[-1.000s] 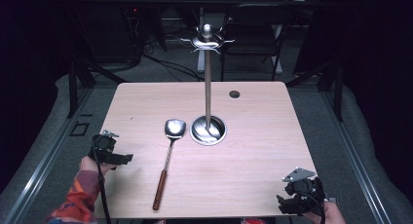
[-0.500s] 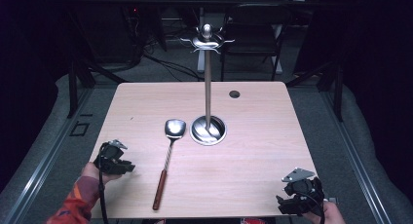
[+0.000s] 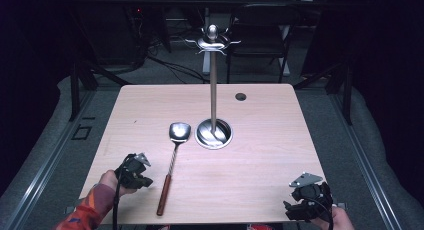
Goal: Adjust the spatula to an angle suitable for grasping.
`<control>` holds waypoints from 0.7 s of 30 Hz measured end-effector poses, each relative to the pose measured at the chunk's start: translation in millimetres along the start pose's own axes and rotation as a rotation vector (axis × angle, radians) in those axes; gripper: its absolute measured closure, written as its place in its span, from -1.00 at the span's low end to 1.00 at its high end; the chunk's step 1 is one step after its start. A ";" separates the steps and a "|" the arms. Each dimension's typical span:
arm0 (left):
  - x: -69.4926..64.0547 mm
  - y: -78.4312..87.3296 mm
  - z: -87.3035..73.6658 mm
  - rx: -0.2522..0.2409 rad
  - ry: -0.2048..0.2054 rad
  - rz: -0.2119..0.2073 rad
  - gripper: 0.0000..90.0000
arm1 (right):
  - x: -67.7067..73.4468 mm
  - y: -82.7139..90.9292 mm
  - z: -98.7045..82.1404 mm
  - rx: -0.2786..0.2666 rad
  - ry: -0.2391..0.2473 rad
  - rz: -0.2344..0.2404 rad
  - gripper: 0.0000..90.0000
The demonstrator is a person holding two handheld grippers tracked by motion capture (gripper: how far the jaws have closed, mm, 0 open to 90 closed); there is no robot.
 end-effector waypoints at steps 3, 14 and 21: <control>-4.2 -1.9 2.4 0.001 -0.012 -0.008 1.00 | -0.3 -0.3 0.0 0.003 0.001 -0.002 -0.67; -17.1 -11.8 9.2 0.027 -0.059 -0.044 1.00 | 0.2 -0.1 -0.1 0.001 -0.002 0.004 -0.67; -25.3 -16.5 17.2 0.034 -0.099 -0.063 1.00 | -0.1 -0.4 -0.1 0.002 -0.002 -0.001 -0.67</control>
Point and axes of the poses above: each handheld gripper's, and its own axes: y roughly backward along the jaws, z roughly out of its top, x roughly to its left, the point moved 6 cm from there along -y, roughly forward along the jaws, and after that the axes turned 8 degrees about z, right-handed, at the moved point
